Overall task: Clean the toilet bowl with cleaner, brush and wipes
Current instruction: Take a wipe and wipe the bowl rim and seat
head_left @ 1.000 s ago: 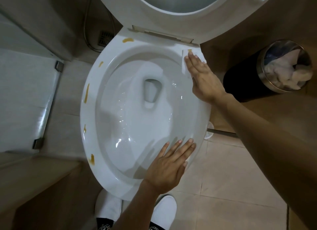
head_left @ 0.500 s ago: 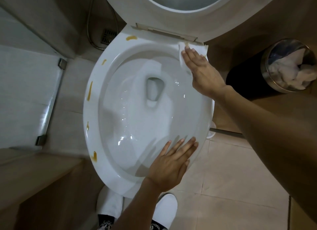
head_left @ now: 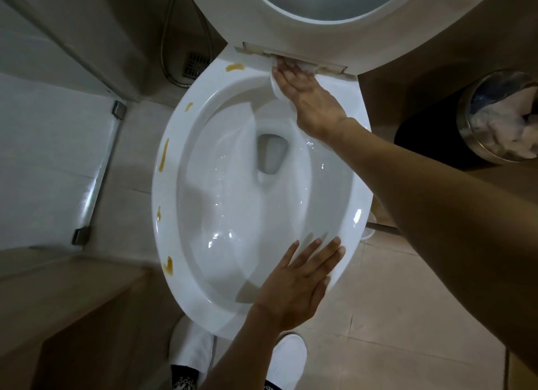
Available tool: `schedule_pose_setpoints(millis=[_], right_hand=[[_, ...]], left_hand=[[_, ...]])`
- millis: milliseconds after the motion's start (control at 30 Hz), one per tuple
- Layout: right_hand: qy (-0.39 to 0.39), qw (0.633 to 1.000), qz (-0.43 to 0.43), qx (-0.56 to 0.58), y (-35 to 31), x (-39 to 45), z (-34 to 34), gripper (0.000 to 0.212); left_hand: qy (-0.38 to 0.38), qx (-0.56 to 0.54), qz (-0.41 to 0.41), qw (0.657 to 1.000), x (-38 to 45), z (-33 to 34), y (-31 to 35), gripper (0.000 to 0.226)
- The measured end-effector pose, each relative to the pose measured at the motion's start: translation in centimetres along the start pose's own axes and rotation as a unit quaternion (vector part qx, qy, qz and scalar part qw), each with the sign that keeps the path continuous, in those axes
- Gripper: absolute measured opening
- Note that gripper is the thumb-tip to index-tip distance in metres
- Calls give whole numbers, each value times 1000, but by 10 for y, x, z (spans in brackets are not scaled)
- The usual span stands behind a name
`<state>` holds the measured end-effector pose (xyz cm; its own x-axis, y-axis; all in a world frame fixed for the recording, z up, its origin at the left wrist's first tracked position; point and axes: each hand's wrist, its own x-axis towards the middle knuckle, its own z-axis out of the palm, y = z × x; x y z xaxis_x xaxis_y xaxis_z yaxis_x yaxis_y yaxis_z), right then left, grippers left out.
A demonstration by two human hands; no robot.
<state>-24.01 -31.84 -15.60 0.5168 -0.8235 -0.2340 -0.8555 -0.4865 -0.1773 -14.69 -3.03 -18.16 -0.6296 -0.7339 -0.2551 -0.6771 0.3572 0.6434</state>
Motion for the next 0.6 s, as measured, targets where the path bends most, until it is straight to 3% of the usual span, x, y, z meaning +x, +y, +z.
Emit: schedule_pose_setpoints(millis=[333,467,600], right_hand=[[4,999,34,-22,25,-63,5,89],[-27,997,55,-54,34,-90,5,77],[-32,990,10,-138,39,-85,8,61]], left_hand=[[12,-33,1,999,0,-7,4,51],[12,-15,0,1000,-1,-6,4,51],[11,-27,0,1000,-1,-6,4,51]])
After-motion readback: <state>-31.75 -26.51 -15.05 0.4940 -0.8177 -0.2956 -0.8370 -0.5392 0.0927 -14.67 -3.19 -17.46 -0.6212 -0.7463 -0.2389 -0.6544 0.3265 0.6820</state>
